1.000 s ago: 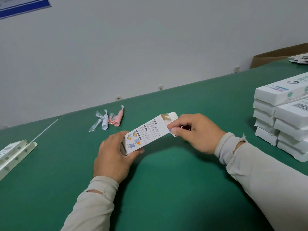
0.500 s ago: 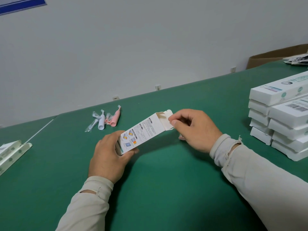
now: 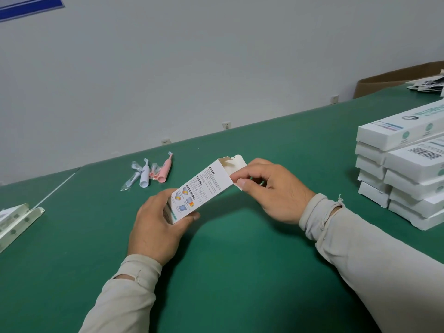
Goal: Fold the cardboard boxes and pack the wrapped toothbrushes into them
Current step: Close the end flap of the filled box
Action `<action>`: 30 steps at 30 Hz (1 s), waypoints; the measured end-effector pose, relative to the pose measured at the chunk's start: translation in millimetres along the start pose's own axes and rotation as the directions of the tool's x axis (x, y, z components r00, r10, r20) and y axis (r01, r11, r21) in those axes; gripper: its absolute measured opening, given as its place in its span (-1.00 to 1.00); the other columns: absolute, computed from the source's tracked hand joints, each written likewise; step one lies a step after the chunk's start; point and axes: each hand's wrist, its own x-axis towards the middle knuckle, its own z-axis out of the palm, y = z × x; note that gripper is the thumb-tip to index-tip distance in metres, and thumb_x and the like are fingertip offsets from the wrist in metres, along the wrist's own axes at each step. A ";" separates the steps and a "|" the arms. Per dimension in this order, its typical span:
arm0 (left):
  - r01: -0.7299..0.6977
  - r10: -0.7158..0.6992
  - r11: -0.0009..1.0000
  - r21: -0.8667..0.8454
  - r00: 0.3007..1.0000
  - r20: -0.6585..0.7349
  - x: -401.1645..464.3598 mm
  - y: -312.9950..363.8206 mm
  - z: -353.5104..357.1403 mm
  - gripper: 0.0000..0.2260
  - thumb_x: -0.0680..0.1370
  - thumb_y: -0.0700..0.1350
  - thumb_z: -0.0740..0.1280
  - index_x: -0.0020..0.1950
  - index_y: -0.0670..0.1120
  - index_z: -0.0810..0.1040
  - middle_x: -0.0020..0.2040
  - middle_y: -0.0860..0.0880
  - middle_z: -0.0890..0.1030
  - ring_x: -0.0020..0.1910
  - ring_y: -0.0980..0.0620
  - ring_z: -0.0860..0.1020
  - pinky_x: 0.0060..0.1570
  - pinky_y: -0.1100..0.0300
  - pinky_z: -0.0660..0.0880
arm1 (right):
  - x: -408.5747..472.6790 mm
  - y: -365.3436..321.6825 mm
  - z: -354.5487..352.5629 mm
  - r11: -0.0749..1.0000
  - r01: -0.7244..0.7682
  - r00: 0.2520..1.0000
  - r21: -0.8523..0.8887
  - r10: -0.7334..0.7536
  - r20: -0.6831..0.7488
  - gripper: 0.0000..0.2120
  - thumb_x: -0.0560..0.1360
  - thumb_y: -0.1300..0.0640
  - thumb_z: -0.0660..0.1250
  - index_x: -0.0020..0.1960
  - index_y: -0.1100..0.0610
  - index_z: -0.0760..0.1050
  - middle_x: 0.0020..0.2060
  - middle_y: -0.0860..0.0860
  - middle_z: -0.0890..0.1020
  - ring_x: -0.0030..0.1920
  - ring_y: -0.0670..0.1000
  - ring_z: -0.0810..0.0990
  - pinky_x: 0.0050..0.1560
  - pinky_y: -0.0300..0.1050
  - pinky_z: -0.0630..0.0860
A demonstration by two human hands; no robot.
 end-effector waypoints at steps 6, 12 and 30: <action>0.009 -0.006 0.998 0.064 0.999 -0.037 3.0 -1.1 -1.1 -0.59 0.37 -0.01 0.58 0.15 0.21 0.53 -0.01 0.13 0.57 0.05 -0.05 0.49 0.04 0.01 0.45 | 5.2 5.5 -4.7 0.979 -0.088 0.988 0.183 0.109 -0.107 -0.75 0.59 0.16 0.34 -0.05 -0.18 0.66 -0.29 -0.21 0.57 -0.29 -0.13 0.50 -0.15 -0.12 0.58; 0.092 -0.079 0.991 0.094 0.987 -0.137 5.7 -7.8 -5.4 -0.63 0.38 -0.06 0.57 0.13 0.11 0.54 0.02 0.02 0.59 0.12 -0.16 0.50 0.11 -0.06 0.46 | 13.4 41.3 -40.7 0.951 -0.299 0.869 -0.082 0.235 -0.436 -0.85 0.56 0.18 0.32 0.01 -0.07 0.57 -0.15 -0.22 0.59 -0.19 -0.21 0.54 0.04 -0.22 0.47; 0.098 -0.083 0.989 0.112 0.988 -0.132 3.8 -4.3 -1.8 -0.59 0.39 0.00 0.56 0.19 0.08 0.55 0.02 0.07 0.53 0.13 -0.13 0.45 0.06 0.15 0.29 | 0.5 10.8 -20.0 0.766 -0.250 0.896 -0.593 0.415 0.159 -0.84 0.42 0.02 0.48 -0.16 -0.01 0.50 -0.28 -0.28 0.49 -0.19 -0.11 0.56 -0.04 -0.10 0.53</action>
